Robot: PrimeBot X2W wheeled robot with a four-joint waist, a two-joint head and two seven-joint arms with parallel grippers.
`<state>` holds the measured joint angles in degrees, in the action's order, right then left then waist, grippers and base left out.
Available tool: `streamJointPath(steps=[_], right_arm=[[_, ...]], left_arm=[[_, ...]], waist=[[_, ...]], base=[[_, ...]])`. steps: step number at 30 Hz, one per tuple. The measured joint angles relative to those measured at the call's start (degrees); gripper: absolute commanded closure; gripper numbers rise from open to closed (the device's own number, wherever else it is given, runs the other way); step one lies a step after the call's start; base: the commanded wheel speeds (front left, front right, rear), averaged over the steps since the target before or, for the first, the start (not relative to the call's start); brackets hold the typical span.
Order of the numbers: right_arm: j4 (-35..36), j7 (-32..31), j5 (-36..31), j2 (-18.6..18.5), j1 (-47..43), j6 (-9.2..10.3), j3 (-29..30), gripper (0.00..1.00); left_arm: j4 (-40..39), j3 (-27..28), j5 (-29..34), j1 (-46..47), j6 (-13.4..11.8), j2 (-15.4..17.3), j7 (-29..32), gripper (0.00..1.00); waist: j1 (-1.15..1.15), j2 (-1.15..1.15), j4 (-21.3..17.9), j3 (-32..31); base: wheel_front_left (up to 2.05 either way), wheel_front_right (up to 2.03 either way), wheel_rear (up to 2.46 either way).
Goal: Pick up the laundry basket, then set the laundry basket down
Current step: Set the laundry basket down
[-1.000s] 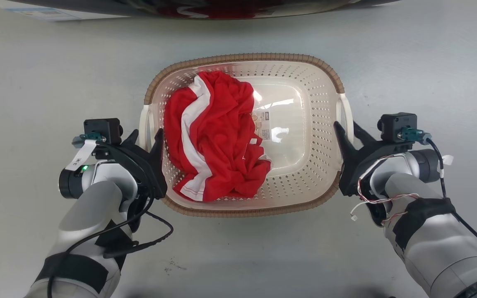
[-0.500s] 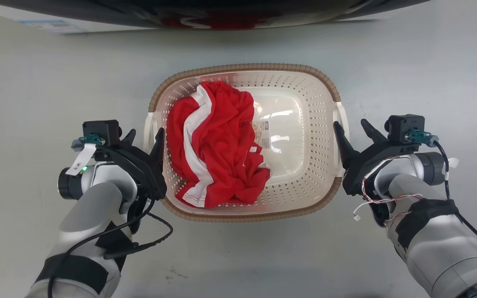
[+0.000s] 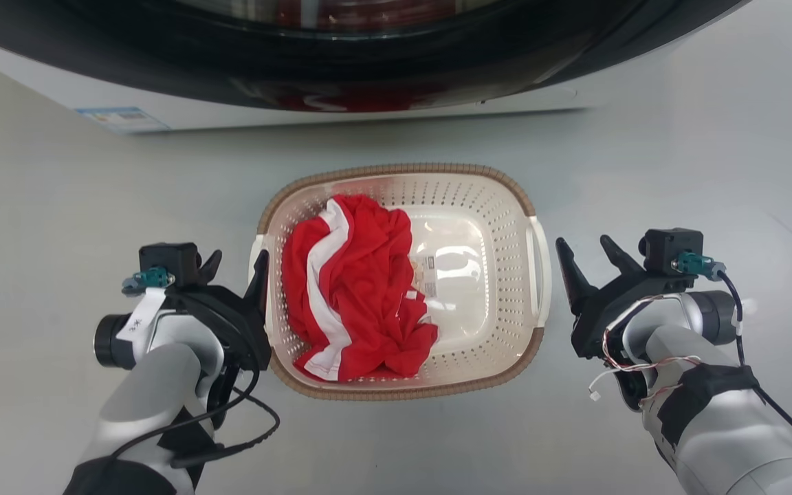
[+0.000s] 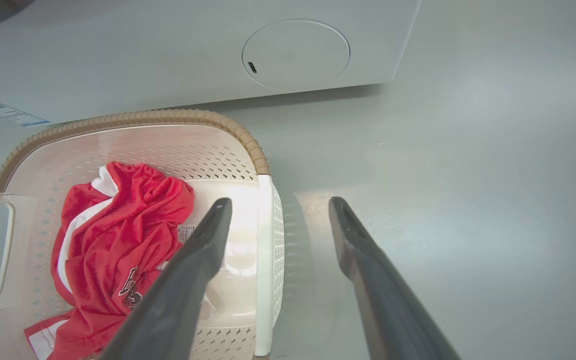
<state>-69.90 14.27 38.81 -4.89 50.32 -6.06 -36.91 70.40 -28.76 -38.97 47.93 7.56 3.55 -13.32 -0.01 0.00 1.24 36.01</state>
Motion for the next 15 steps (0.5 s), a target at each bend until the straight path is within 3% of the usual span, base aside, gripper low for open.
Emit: streamJointPath(steps=[15], right_arm=[[6.0,0.0,0.3,-0.8,-8.3,1.33,3.5,0.0]], left_arm=[[-3.8,-0.1,0.4,-8.8,0.0,0.8,-1.0,0.0]], waist=[[-0.01,0.0,-0.7,-11.7]], base=[[0.0,0.0,0.0]])
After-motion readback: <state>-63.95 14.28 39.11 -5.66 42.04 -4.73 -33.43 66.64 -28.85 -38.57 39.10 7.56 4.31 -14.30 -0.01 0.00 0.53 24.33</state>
